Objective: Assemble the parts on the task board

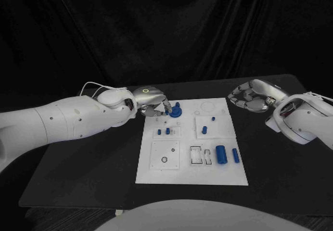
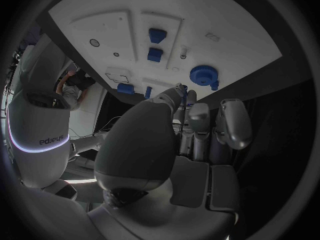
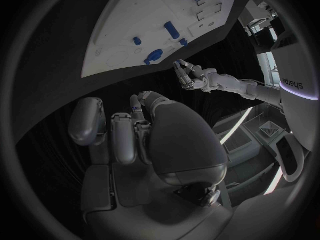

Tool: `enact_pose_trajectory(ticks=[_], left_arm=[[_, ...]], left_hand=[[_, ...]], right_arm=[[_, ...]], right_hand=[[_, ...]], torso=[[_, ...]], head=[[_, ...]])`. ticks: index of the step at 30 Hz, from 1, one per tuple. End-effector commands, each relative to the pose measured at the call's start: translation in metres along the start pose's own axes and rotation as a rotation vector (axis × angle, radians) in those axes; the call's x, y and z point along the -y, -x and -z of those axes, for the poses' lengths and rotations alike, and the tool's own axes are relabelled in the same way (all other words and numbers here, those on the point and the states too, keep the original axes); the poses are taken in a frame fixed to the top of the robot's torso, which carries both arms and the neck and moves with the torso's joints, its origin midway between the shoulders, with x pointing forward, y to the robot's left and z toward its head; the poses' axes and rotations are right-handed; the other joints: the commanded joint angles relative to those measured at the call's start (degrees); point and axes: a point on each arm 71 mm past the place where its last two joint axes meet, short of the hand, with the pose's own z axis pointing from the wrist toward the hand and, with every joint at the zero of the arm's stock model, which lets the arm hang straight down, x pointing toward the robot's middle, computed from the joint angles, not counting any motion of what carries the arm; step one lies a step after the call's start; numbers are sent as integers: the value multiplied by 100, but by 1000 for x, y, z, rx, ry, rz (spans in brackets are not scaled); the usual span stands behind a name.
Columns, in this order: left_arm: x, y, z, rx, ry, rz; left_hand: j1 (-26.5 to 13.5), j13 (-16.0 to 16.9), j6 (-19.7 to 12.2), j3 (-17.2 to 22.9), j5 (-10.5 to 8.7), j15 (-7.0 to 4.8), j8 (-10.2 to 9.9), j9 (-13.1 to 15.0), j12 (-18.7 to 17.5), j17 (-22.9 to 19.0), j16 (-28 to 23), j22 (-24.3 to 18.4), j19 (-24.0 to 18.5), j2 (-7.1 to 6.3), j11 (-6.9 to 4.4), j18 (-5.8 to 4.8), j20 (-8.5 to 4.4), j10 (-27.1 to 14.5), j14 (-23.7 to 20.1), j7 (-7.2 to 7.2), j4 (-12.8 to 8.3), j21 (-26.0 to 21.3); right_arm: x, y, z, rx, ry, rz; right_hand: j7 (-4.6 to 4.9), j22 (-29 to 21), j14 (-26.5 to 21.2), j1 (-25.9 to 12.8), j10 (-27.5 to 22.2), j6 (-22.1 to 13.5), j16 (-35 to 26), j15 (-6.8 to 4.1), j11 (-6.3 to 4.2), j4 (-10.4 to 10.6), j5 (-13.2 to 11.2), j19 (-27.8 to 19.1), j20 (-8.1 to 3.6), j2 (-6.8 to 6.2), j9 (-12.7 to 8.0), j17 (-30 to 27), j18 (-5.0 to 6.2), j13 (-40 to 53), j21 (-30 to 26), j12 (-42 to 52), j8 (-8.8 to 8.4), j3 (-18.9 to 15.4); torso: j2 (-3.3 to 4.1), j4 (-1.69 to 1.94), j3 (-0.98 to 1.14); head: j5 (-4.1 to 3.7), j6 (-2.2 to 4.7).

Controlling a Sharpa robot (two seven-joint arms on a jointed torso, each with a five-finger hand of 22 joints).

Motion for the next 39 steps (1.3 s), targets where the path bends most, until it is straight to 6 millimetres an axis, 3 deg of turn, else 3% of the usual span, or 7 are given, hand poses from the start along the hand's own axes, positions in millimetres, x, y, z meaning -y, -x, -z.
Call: enact_pose_trajectory(ticks=[1,13,39], left_arm=[[1,-3,1,-46,-17,14],[1,-16,2,-47,20,27],[0,-38,-4,-60,60,38]], left_hand=[[-11,-11,-20,-9,-23,-12,-37,-11,-44,-19,-29,868,-59,-40,-24,-51,-2,-14,-53,-28,42,-52],[8,-14,42,-22,64,-17,-25,-3,-85,209,100,922,44,-78,-1,-88,-5,75,63,-5,61,114],[90,-17,61,1,247,-16,-37,-4,-142,132,63,911,28,-121,14,-78,-13,131,28,7,11,64]], right_arm=[[2,-1,1,-7,-16,0],[1,-4,1,-11,-14,-3],[3,-6,3,-19,-16,-5]], right_hand=[[-9,729,249,-29,259,42,-27,35,8,-18,33,-38,4,16,6,-5,100,929,-32,-22,20,8],[-9,729,250,-33,257,44,-27,35,7,-19,32,-37,4,17,6,-3,99,926,-33,-24,20,10],[-10,727,248,-34,256,46,-30,35,7,-19,32,-39,4,18,6,-8,100,924,-40,-25,22,10]], torso=[[0,0,10],[3,6,4],[-2,-7,4]], head=[[-12,1],[-24,1],[-13,1]])
